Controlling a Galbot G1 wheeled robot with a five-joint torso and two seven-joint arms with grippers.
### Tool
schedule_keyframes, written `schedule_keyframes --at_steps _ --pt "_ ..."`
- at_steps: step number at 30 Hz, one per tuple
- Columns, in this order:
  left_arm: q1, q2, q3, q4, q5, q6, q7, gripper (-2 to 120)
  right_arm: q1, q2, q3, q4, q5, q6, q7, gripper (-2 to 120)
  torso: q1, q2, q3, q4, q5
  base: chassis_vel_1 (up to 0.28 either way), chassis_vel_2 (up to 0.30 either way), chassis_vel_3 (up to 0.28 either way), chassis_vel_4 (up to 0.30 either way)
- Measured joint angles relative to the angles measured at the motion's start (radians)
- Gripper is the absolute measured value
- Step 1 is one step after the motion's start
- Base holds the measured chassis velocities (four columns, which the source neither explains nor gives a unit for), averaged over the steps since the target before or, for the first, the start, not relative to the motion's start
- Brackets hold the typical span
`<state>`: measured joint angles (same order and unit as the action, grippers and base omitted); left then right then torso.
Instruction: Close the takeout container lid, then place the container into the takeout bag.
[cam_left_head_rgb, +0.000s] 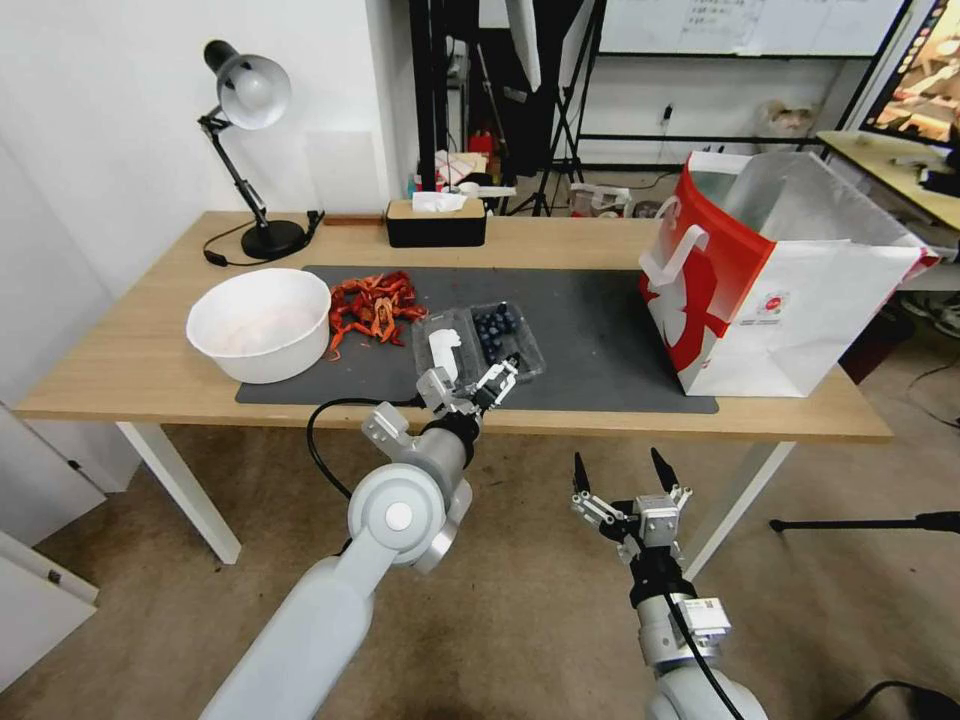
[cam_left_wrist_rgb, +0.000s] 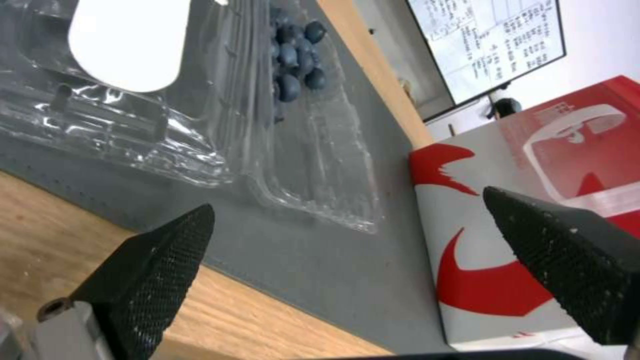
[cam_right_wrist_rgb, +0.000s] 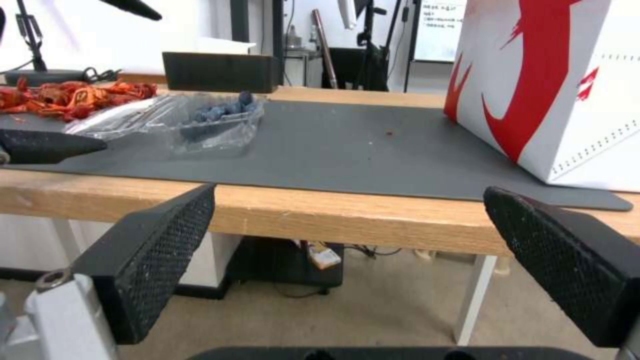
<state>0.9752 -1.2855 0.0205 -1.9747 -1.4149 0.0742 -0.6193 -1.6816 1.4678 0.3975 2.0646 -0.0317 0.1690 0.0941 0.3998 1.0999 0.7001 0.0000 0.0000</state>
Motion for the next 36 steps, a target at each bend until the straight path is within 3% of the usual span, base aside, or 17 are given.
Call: schedule_keyframes --at_steps 22,30,36 --pt "-0.014 -0.008 -0.01 0.033 -0.002 -0.041 -0.007 100 -0.008 0.006 -0.006 -0.009 -0.007 0.009 -0.002 100 0.0 0.0 0.0 -0.0001 0.0 0.0 0.0 0.0 0.0" --pt "0.001 -0.009 -0.01 0.016 0.06 -0.099 0.052 100 -0.017 0.012 -0.012 -0.01 -0.016 0.013 -0.005 100 0.0 0.0 0.0 -0.0001 0.0 0.0 0.0 0.0 0.0" --pt "0.008 -0.002 -0.011 0.003 0.087 -0.102 0.07 100 -0.021 0.014 -0.013 -0.009 -0.02 0.014 -0.005 100 0.0 0.0 0.0 -0.0001 0.0 0.0 0.0 0.0 0.0"
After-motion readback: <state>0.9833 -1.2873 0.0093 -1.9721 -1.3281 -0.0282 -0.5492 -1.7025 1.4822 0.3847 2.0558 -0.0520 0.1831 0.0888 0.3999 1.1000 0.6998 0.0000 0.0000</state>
